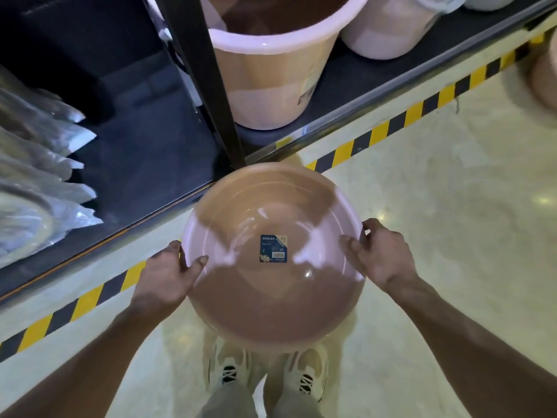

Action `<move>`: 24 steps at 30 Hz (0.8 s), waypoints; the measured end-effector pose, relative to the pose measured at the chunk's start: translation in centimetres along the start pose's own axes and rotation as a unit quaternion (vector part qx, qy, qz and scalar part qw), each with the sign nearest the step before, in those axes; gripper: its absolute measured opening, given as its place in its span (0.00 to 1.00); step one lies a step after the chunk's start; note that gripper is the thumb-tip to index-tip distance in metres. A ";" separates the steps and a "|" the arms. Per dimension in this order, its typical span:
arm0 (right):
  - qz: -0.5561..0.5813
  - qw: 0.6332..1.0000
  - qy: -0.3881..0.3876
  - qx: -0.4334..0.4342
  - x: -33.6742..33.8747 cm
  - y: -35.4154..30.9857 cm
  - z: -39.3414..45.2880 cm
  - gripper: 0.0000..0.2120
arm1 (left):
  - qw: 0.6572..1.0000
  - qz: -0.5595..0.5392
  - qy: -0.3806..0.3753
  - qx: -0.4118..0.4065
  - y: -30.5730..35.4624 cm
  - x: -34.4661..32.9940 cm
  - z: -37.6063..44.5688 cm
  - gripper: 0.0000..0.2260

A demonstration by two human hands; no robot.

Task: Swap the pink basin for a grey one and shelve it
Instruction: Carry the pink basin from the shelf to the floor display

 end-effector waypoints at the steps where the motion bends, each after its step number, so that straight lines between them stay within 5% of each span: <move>1: 0.003 1.000 0.001 -0.001 -1.0 0.0 0.4 0.15 | 1.000 0.000 0.008 -0.002 -0.4 -0.5 0.5 0.20; 11: 0.136 0.991 0.010 -0.020 -8.4 -0.6 3.0 0.21 | 0.997 -0.019 0.028 0.066 -4.4 -4.6 4.5 0.17; 19: 0.163 0.984 0.061 -0.036 -10.1 -1.6 5.7 0.17 | 0.993 0.118 0.000 0.029 -4.1 -5.5 7.2 0.13; 24: 0.215 0.973 0.045 -0.071 -10.8 -1.2 5.5 0.09 | 0.997 0.071 0.032 0.025 -4.4 -5.7 6.8 0.13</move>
Point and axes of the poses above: each hand's wrist, its own z-axis towards the middle knuckle, its own x-axis out of the back of the hand, y = z × x, the point moved 3 cm from there along z, towards the middle knuckle, and after that the axes turned 14 degrees about -z, right-handed, at the moved point
